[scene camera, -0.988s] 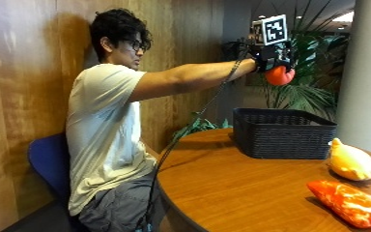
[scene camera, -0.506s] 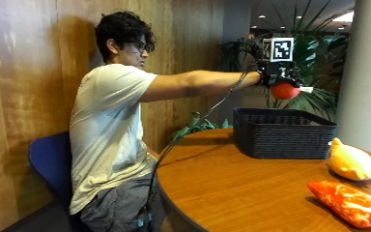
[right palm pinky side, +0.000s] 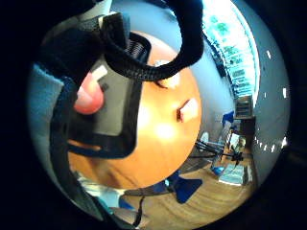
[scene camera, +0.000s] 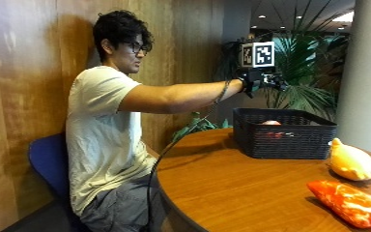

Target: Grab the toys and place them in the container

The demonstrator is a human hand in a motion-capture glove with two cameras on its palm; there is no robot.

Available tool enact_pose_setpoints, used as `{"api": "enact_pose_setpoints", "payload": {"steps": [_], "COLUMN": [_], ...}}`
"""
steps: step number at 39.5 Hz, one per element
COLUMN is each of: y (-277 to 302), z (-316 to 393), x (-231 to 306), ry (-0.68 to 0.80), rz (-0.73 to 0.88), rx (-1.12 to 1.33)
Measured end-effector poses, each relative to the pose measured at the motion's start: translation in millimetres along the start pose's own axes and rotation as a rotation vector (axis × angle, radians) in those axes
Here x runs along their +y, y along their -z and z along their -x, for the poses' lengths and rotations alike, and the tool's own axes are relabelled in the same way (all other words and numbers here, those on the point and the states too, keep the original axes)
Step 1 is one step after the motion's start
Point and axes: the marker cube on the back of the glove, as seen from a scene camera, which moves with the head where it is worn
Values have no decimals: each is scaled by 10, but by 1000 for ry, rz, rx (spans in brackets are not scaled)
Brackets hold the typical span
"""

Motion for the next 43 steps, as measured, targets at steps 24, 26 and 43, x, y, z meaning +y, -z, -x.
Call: {"api": "enact_pose_setpoints", "payload": {"steps": [24, 26, 43], "y": [-235, -258, -332], "z": [-1093, -1136, -1490], "x": [2360, 2503, 3039], "ry": [-126, -130, -189], "rz": [69, 92, 78], "rx": [62, 67, 36]}}
